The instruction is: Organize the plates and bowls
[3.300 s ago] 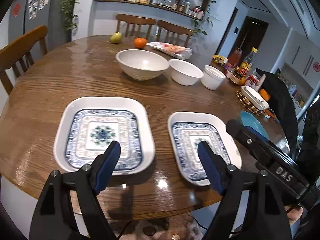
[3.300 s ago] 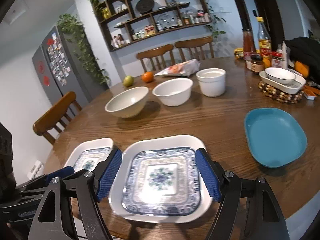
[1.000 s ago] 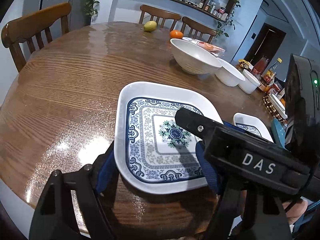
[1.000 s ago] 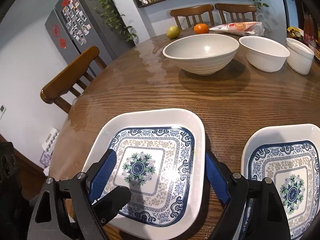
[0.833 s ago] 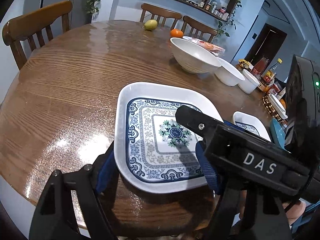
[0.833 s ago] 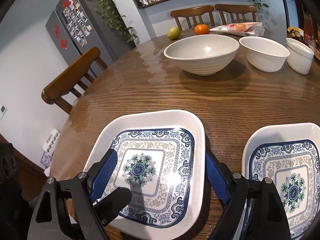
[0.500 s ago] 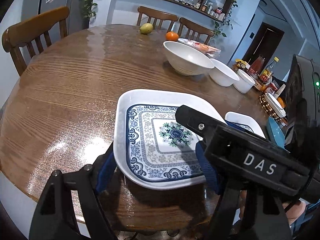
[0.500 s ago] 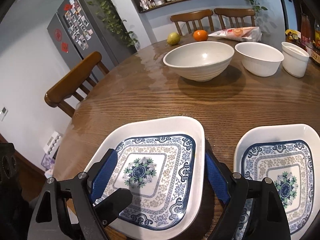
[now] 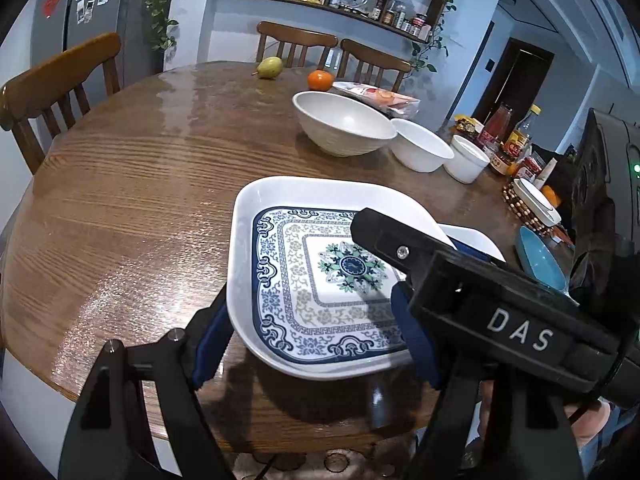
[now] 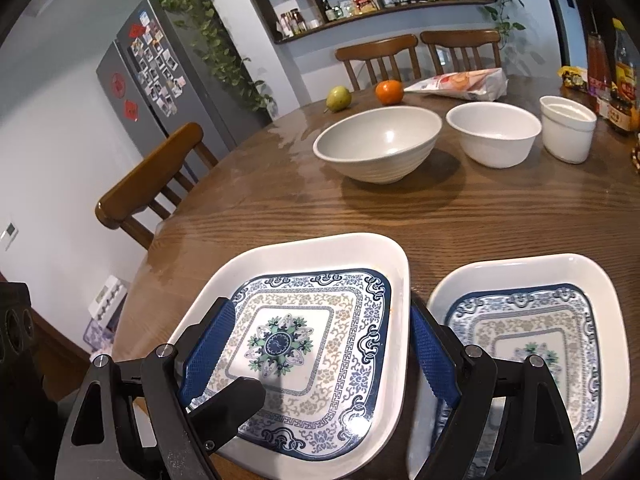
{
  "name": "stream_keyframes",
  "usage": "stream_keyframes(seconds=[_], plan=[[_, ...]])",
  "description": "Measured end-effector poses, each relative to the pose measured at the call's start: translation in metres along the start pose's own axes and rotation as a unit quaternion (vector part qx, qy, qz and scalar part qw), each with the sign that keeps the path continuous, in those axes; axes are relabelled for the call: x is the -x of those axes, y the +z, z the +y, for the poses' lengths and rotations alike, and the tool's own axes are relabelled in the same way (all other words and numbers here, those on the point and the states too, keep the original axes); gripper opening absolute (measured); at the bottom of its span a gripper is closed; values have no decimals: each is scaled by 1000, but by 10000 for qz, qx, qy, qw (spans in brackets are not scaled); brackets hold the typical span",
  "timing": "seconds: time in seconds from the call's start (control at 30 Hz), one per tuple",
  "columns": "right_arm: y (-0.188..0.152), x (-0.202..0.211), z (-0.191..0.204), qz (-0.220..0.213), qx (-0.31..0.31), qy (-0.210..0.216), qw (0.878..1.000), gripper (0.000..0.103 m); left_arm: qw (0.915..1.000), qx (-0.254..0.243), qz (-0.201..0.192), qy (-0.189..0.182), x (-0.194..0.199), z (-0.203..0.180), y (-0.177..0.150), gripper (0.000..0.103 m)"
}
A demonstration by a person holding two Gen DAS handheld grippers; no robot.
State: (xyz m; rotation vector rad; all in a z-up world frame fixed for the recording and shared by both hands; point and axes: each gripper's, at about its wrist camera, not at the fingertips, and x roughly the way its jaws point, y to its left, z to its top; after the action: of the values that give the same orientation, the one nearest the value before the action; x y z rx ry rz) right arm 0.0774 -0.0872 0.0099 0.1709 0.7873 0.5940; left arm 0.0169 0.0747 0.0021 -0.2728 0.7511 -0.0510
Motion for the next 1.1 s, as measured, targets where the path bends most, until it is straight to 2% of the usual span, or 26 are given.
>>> stream_keyframes(seconds=[0.67, 1.1], plan=[[1, 40, -32, -367, -220, -266, 9987, 87, 9989, -407, -20, -241, -2, -54, -3, 75], [-1, 61, -63, -512, -471, -537, 9961, 87, 9967, -637, 143, -478, -16, -91, -7, 75]])
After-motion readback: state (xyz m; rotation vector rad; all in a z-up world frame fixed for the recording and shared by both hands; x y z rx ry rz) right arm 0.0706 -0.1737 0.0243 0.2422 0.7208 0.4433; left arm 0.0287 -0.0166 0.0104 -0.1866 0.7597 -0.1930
